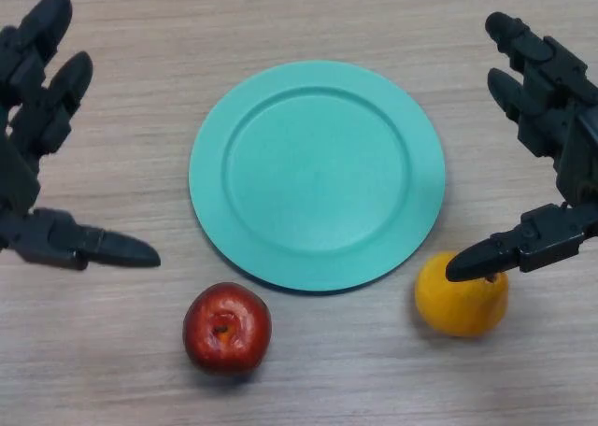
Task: Pick up the red apple and place it on the plate
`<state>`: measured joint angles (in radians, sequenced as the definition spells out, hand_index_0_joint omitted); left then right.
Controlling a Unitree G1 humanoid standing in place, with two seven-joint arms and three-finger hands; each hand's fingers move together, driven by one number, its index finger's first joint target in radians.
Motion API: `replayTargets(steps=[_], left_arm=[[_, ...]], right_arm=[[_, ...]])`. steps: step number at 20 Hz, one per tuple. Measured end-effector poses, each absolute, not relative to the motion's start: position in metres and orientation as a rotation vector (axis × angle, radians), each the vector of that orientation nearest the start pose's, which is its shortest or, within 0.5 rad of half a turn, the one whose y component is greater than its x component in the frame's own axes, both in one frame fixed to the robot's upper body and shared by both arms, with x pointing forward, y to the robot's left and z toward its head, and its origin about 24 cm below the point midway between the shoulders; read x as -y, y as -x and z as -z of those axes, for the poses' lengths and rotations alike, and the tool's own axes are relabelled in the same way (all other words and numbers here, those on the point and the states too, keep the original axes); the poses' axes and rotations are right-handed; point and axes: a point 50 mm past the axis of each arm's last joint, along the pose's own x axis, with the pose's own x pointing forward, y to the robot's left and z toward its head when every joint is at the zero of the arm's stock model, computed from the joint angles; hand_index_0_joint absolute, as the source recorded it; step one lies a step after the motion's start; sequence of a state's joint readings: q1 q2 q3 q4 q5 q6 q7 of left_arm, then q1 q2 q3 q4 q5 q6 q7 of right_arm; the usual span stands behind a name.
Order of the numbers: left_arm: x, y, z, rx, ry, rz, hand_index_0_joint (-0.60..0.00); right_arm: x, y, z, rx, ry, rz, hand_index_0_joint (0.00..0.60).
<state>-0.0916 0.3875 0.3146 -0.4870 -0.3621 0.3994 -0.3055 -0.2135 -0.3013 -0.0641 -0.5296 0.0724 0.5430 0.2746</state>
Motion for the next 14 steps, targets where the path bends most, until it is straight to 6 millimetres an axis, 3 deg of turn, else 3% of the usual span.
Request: replayTargets(steps=[11,14], left_arm=[[-0.220,-0.223,-0.167,0.299,-0.076,0.208,0.000],[-0.218,-0.209,-0.152,0.296,-0.081,0.147,0.000]], right_arm=[[0.165,-0.262,-0.180,0.196,0.255,-0.247,0.000],[0.163,-0.261,-0.185,0.211,0.248,-0.234,0.000]])
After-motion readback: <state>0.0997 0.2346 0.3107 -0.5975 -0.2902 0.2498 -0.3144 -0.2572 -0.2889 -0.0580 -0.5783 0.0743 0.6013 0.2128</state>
